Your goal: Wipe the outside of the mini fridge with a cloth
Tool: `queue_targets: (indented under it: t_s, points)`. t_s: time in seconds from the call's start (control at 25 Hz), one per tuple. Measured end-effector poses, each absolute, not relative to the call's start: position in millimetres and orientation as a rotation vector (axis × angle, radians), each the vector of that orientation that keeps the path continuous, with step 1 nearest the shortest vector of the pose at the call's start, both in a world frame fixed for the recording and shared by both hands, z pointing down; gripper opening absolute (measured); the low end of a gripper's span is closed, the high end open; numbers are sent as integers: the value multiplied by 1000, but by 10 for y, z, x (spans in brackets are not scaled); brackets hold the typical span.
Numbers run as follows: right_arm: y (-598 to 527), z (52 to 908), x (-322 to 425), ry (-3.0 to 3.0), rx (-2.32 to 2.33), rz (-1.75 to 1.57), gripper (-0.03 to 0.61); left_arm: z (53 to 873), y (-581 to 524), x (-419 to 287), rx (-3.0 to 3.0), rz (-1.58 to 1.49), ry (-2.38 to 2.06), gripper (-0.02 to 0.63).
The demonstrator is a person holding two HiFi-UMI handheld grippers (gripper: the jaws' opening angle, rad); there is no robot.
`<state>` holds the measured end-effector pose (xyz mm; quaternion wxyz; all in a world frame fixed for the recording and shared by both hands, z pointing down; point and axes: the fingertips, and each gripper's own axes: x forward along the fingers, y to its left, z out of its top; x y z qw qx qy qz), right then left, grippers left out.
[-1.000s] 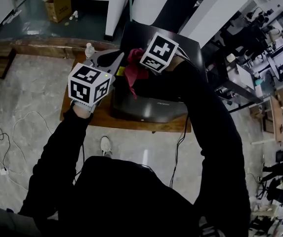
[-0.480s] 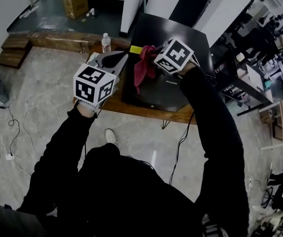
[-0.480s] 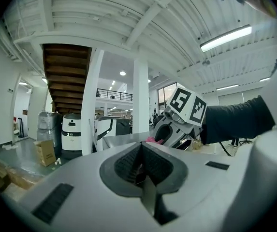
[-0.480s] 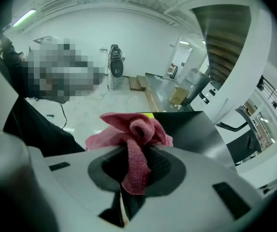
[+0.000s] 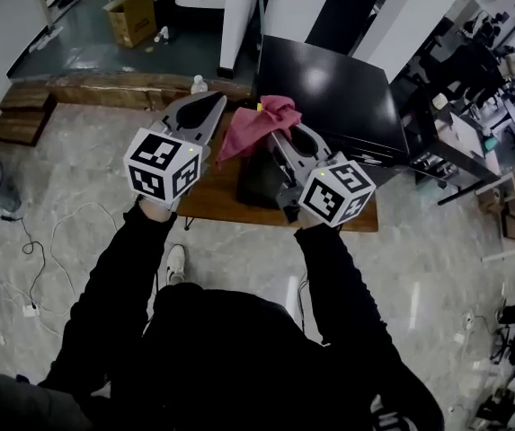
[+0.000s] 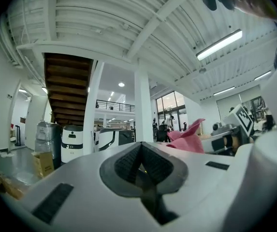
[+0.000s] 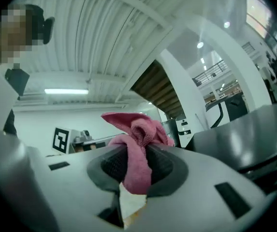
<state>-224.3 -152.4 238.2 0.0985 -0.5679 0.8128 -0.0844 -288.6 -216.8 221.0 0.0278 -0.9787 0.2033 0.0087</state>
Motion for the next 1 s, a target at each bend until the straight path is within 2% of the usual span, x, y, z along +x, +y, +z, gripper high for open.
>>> queue_targets:
  t_s: [0.48,0.68,1.0]
  points:
    - [-2541,2974,-2738,1680,-1703,-298,81,2540,-3595,-3001,-3041,57,233,6]
    - [-3092,3179,-2435,1400,-1666,-363,81,2651,-4024,-2772,-3085,73,37,6]
    - [-2904,3766,-1928,927,-1610,-385,78,2871,-3819,-2522,-3035,90,-296,6]
